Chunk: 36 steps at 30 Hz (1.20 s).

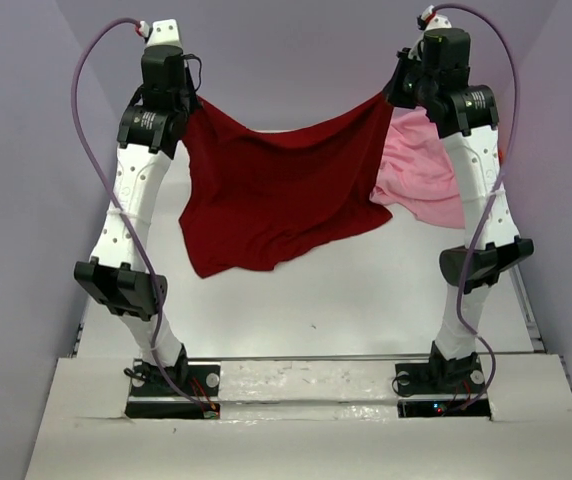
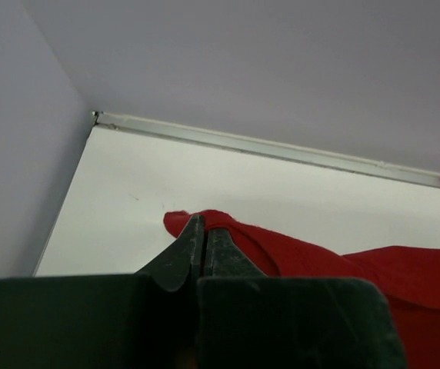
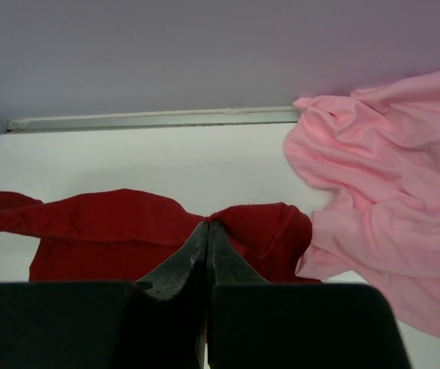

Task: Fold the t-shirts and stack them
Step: Flatten the tshirt out

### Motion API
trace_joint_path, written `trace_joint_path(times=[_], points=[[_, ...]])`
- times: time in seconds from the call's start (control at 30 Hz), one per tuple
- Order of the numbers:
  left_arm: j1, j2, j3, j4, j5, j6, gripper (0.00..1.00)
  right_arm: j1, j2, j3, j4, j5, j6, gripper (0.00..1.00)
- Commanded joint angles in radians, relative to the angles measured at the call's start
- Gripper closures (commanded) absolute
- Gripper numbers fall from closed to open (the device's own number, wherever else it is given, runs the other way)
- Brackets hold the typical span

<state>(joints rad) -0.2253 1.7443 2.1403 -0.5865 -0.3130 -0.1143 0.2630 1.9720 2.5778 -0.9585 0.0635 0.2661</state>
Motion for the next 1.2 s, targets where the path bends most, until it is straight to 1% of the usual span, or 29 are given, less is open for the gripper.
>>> trace_joint_path(times=[0.0, 0.03, 0.07, 0.17, 0.2, 0.27, 0.33, 0.37, 0.43, 0.47, 0.57, 0.6, 0.67, 0.8, 0.97, 1.07, 1.1, 1.17], points=[[-0.022, -0.084, 0.092, 0.085, -0.018, 0.007, 1.00, -0.001, 0.001, 0.071, 0.072, -0.016, -0.015, 1.00], [-0.022, -0.078, 0.083, 0.079, -0.014, 0.007, 1.00, -0.001, 0.008, 0.071, 0.073, -0.019, -0.015, 1.00], [-0.013, -0.066, 0.076, 0.064, 0.020, -0.005, 1.00, -0.001, 0.034, 0.071, 0.070, -0.019, -0.010, 1.00], [0.020, 0.015, 0.006, 0.007, 0.095, -0.022, 1.00, -0.001, 0.079, 0.051, 0.038, -0.011, 0.010, 1.00], [0.027, 0.053, -0.031, 0.005, 0.165, -0.033, 1.00, -0.001, 0.108, 0.041, 0.021, -0.008, 0.013, 1.00], [0.029, 0.105, -0.016, -0.047, 0.181, -0.038, 1.00, -0.001, 0.134, -0.007, 0.009, -0.005, 0.013, 1.00], [0.024, 0.132, -0.016, -0.041, 0.186, -0.032, 1.00, -0.001, 0.186, -0.004, -0.020, 0.001, 0.007, 1.00], [0.029, 0.132, 0.012, -0.029, 0.180, -0.027, 1.00, -0.001, 0.200, -0.002, -0.022, -0.004, -0.001, 1.00], [0.050, 0.149, 0.084, -0.042, 0.202, -0.040, 1.00, -0.016, 0.234, 0.034, -0.020, -0.027, 0.010, 1.00], [0.059, 0.136, 0.084, -0.023, 0.212, -0.047, 1.00, -0.030, 0.244, 0.056, -0.014, -0.031, 0.013, 1.00], [0.064, 0.135, 0.154, -0.030, 0.192, -0.050, 1.00, -0.041, 0.265, 0.116, 0.023, -0.054, 0.018, 1.00], [0.061, 0.129, 0.177, -0.029, 0.199, -0.045, 1.00, -0.041, 0.257, 0.117, 0.067, -0.056, 0.019, 1.00], [0.044, 0.109, 0.199, -0.012, 0.187, -0.039, 1.00, -0.041, 0.226, 0.128, 0.099, -0.056, 0.022, 1.00], [0.020, 0.012, 0.230, 0.005, 0.146, -0.028, 1.00, -0.041, 0.145, 0.134, 0.150, -0.094, 0.024, 1.00], [-0.009, -0.077, 0.150, 0.002, 0.157, -0.024, 1.00, -0.030, 0.022, 0.085, 0.138, -0.091, 0.016, 1.00], [-0.066, -0.149, 0.121, -0.002, 0.074, 0.004, 1.00, -0.004, -0.094, 0.020, 0.135, -0.077, 0.001, 1.00], [-0.122, -0.191, 0.118, -0.006, 0.018, 0.011, 1.00, 0.025, -0.126, -0.001, 0.132, -0.070, -0.005, 1.00], [-0.179, -0.247, 0.083, -0.013, -0.036, 0.033, 1.00, 0.065, -0.226, -0.036, 0.130, -0.012, -0.033, 1.00]])
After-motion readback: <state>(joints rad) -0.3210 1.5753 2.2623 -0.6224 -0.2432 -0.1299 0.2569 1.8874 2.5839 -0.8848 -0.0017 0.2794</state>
